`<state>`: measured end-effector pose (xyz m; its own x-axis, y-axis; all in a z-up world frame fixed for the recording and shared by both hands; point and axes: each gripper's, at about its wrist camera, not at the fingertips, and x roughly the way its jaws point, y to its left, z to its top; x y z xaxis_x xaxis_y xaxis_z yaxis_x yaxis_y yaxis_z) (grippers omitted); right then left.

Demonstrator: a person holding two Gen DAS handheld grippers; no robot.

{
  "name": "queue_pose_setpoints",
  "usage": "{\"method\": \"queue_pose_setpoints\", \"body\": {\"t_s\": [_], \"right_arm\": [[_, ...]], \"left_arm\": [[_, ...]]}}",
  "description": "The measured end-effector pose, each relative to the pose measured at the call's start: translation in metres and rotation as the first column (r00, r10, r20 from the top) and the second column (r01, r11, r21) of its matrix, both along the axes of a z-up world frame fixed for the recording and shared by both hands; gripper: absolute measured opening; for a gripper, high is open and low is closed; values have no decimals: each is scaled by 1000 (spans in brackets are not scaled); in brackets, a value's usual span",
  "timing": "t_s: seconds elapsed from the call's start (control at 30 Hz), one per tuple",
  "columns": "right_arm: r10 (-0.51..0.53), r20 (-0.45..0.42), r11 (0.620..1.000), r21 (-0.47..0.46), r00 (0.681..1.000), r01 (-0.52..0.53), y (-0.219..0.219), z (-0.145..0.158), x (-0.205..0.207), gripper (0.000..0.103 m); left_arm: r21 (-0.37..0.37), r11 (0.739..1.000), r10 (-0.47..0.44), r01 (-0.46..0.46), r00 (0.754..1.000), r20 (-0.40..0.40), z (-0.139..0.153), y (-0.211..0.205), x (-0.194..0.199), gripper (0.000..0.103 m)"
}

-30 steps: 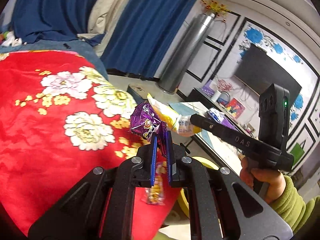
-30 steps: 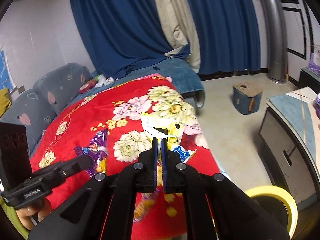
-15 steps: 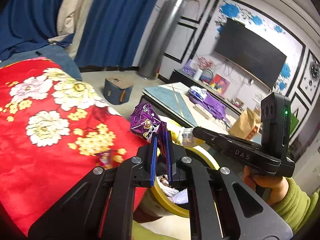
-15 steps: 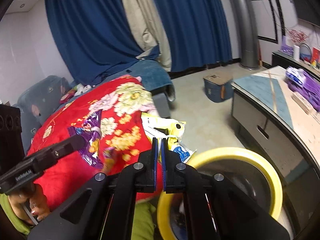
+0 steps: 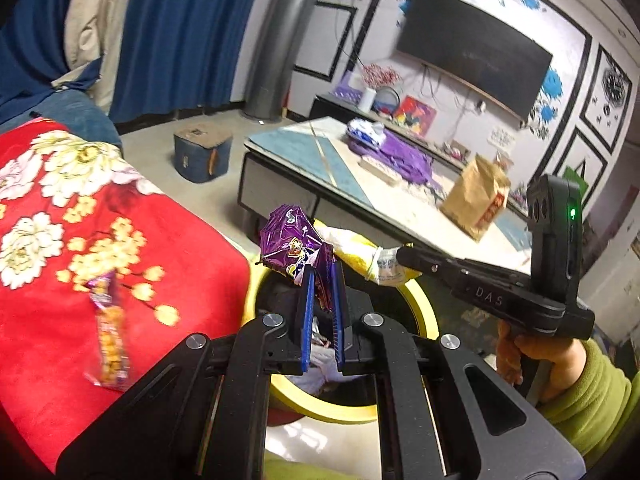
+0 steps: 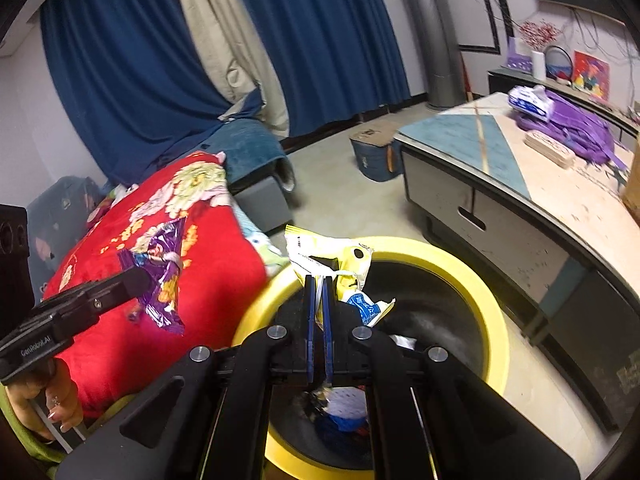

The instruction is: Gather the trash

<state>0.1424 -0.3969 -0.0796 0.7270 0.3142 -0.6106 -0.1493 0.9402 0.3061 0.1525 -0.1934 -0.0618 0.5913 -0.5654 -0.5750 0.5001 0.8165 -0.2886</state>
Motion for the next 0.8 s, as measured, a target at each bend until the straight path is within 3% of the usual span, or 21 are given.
{"method": "queue_pose_setpoints", "body": {"t_s": [0.33,0.53,0.6,0.67,0.7,0.8], "right_arm": [[-46,-46,999,22,998,47,-26,-23,-10,4],[-67,-58,997,28,996,69,-33,-26,-13,7],[-74,-63,996,34,995,77,-34,-26,-12,12],[-96,-58,995,23,994,97,-35,-25,-16,28],[-104,-54,994,22,993,106,-37,-24,-15,39],[-125,-33,992,25,992,126,-38,-20,-19,49]], "left_arm": [[75,994,-72,75,996,-46,-20,-34,10,5],[83,993,-83,87,995,-56,-23,-42,17,5],[77,994,-75,79,996,-57,-22,-41,20,15],[74,995,-66,70,997,-51,-20,-39,19,36],[73,995,-60,64,997,-48,-19,-38,19,41],[56,998,-26,29,998,-50,-16,-27,19,58]]}}
